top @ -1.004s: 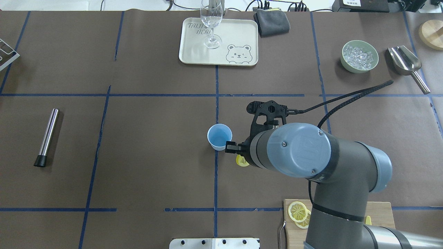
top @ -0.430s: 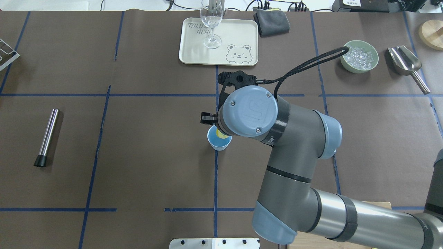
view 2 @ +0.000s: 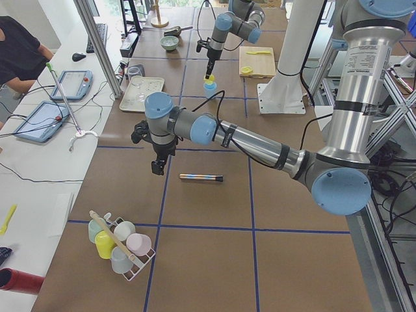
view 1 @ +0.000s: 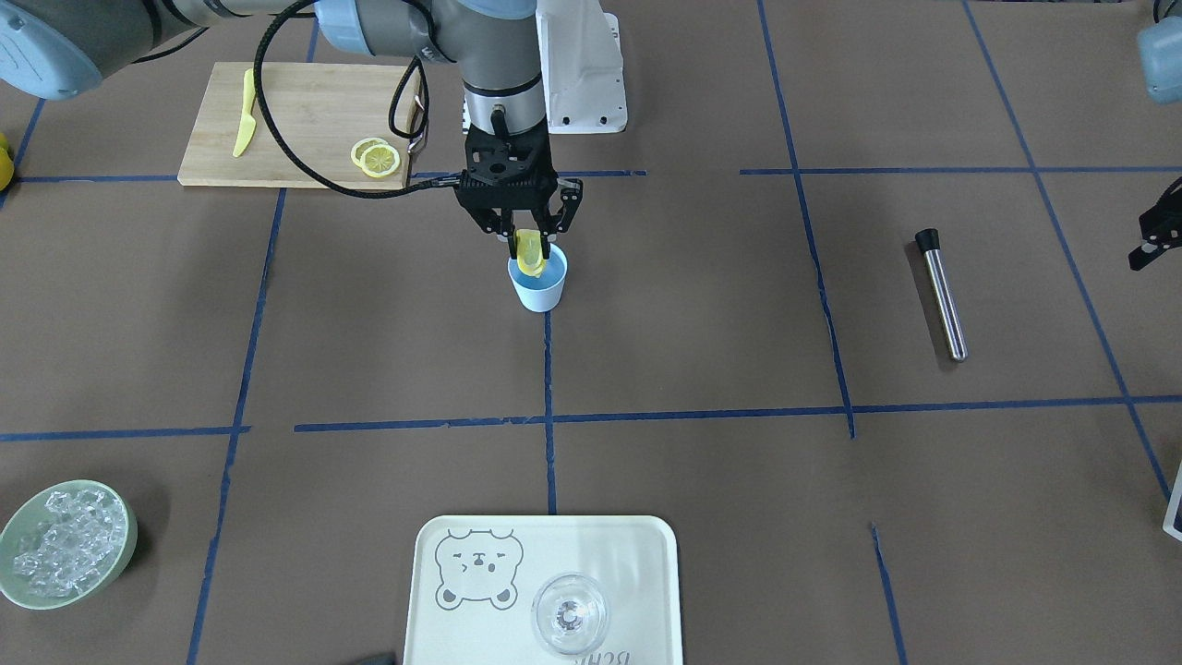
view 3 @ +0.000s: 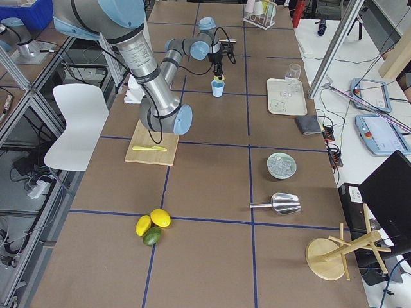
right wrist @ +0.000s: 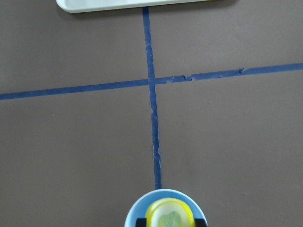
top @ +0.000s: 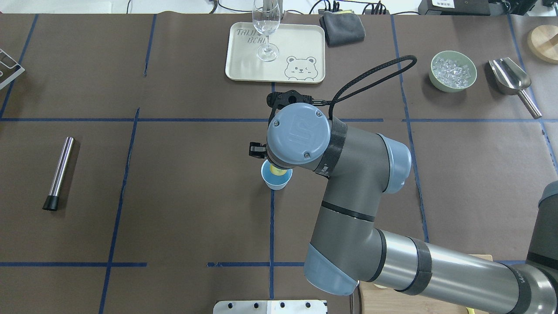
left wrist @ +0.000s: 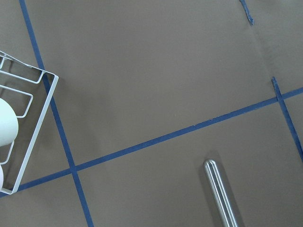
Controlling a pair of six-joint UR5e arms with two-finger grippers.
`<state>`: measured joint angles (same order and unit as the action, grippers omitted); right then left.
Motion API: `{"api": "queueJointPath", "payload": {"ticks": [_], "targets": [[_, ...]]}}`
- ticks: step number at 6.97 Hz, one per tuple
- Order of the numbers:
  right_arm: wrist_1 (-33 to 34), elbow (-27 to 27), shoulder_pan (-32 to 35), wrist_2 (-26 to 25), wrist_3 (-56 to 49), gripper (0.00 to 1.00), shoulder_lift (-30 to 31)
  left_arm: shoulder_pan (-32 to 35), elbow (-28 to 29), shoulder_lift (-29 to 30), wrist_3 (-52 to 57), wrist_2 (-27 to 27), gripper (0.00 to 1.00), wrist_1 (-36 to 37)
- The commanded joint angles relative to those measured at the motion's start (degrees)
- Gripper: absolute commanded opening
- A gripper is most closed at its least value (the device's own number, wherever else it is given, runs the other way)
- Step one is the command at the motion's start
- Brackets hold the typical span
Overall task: Squeeze lemon into cup
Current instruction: 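Lower the lemon slice into the blue cup and open the right gripper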
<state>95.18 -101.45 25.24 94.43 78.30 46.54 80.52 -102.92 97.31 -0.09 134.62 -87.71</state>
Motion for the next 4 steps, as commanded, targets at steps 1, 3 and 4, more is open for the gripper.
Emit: {"api": "queueJointPath", "payload": {"ticks": [1,3,4], "targets": [[0.0,0.46,-0.37,1.02,-0.08,0.43,0.3,-0.01,0.08,0.07,0.0,-0.06,1.0,0.0],[-0.08,0.73,-0.37,0.93,-0.43,0.7,0.21,-0.01,0.08,0.16,0.0,-0.06,1.0,0.0],[-0.17,0.82,-0.37,0.93,-0.87,0.79,0.04,-0.01,0.0,0.16,0.0,-0.06,1.0,0.0]]}}
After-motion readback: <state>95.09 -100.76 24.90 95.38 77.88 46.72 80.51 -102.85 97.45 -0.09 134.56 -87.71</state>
